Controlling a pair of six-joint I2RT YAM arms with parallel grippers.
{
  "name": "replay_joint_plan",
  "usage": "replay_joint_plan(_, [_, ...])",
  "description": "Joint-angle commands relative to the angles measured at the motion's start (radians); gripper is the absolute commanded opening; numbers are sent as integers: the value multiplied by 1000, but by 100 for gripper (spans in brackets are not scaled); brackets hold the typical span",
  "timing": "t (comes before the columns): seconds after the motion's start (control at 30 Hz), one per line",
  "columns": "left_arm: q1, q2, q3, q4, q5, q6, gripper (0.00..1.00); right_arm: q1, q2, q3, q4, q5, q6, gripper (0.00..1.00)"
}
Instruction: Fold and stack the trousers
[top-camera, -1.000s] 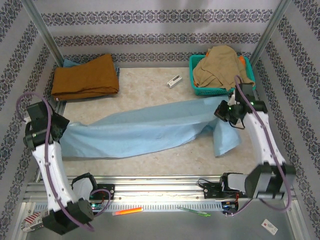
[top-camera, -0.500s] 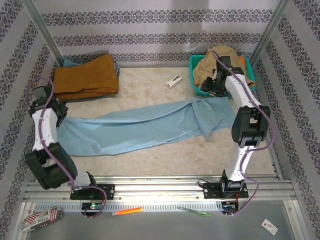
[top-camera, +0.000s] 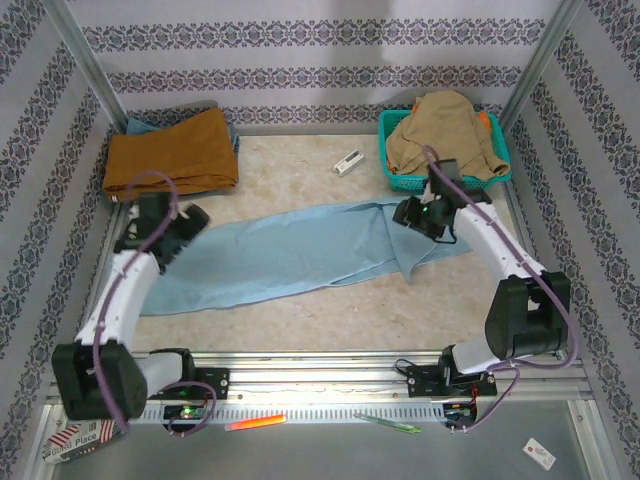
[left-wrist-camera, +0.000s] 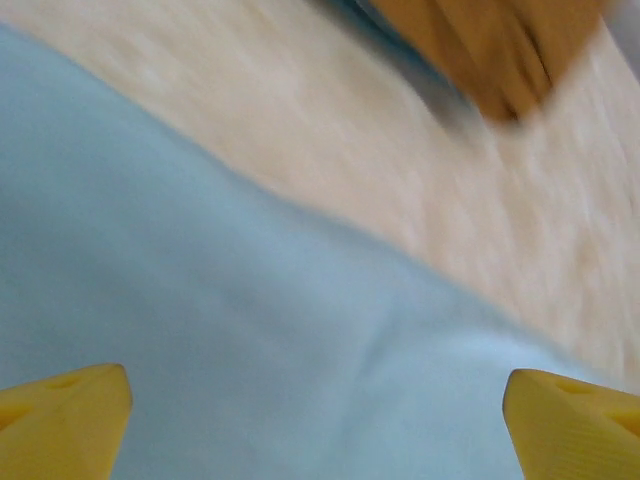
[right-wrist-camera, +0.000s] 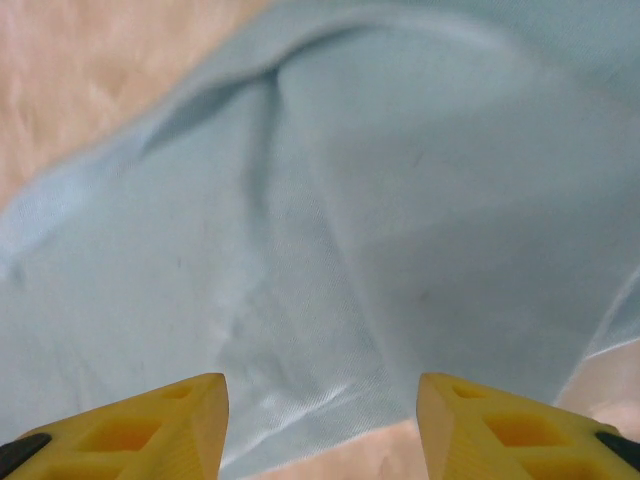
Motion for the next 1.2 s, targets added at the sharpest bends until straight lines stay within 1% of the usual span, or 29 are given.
replay_joint_plan(0.0, [-139, -54, -185, 85, -33, -122, 94, 136, 45, -38, 98, -50, 53, 52])
replay_joint_plan(0.07, [-181, -62, -264, 124, -61, -150, 94, 186, 114, -30, 127, -49, 54, 51])
replay_joint_plan(0.1, [-181, -57, -293, 143, -62, -150, 94, 194, 154, -24, 138, -43, 61, 50])
replay_joint_plan(0.2, [-171, -24, -325, 165, -118, -136, 95, 203, 253, -18, 147, -41, 82, 48])
replay_joint_plan(0.27, [-143, -1, -315, 165, -124, -116, 96, 209, 271, -42, 147, -38, 95, 48])
replay_joint_plan(0.33, [-102, 20, -302, 153, -171, -92, 98, 211, 260, -90, 154, -31, 110, 48])
replay_joint_plan(0.37, [-60, 34, -295, 154, -173, -78, 98, 212, 249, -124, 167, -46, 120, 48])
replay_joint_plan(0.43, [37, 54, -283, 168, -110, -53, 98, 212, 232, -173, 173, -103, 134, 48])
replay_joint_plan(0.5, [117, 68, -275, 189, -94, -33, 98, 213, 183, -210, 177, -158, 145, 48])
replay_joint_plan(0.57, [171, 93, -265, 218, -83, -23, 98, 206, 127, -201, 149, -194, 141, 49])
replay_joint_plan(0.63, [194, 136, -245, 247, -85, -23, 97, 182, 60, -167, 108, -216, 127, 50])
replay_joint_plan(0.73, [231, 209, -198, 270, -73, -29, 97, 89, -45, -134, 48, -192, 114, 53])
replay_joint_plan(0.8, [267, 239, -164, 282, -41, -40, 97, 3, -82, -110, -26, -144, 84, 55])
replay_joint_plan(0.87, [282, 239, -136, 285, -16, -39, 95, -96, -91, -97, -81, -86, 54, 55])
replay_joint_plan(0.9, [279, 232, -126, 284, 9, -36, 94, -138, -91, -96, -92, -28, 47, 56])
replay_joint_plan(0.97, [247, 206, -132, 307, 63, -52, 92, -221, -74, -105, -73, 3, 53, 57])
replay_joint_plan(1.03, [175, 173, -129, 285, 68, -50, 92, -281, -40, -110, -32, -4, 66, 57])
replay_joint_plan(1.13, [48, 105, -134, 231, 45, -44, 93, -304, 51, -71, -44, 27, 46, 56])
replay_joint_plan(1.17, [-14, 79, -145, 230, 29, -51, 93, -306, 71, -67, -36, 35, 36, 56])
